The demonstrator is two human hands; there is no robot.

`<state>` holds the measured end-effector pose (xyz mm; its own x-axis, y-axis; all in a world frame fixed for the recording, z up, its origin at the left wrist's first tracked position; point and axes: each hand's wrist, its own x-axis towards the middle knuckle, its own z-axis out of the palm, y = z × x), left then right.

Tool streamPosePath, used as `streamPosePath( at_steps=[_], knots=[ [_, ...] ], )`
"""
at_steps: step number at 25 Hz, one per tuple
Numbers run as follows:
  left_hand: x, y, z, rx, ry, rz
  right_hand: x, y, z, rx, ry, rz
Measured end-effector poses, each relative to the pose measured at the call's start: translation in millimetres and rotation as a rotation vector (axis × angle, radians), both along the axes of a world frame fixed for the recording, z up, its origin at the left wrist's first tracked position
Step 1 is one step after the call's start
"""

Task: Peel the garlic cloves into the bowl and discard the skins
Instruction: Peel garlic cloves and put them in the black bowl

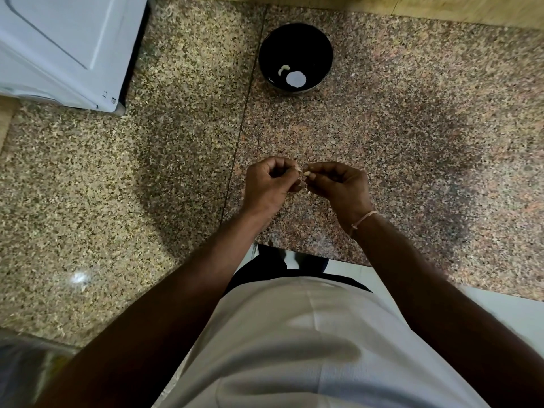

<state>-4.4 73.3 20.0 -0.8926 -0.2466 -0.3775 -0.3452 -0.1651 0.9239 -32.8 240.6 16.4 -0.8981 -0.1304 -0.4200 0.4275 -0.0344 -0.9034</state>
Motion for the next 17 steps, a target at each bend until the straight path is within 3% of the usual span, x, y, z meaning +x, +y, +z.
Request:
streamPosePath(
  at_steps=[8, 17],
  knots=[
    [-3.5, 1.2, -3.1, -0.154, -0.073, -0.037, 1.2, -3.3, 1.7, 0.088, -0.01, 0.019],
    [-6.4, -3.2, -1.2, -0.392, -0.008, -0.156, -6.7, -5.6, 4.5, 0.215, 0.054, 0.07]
  ],
)
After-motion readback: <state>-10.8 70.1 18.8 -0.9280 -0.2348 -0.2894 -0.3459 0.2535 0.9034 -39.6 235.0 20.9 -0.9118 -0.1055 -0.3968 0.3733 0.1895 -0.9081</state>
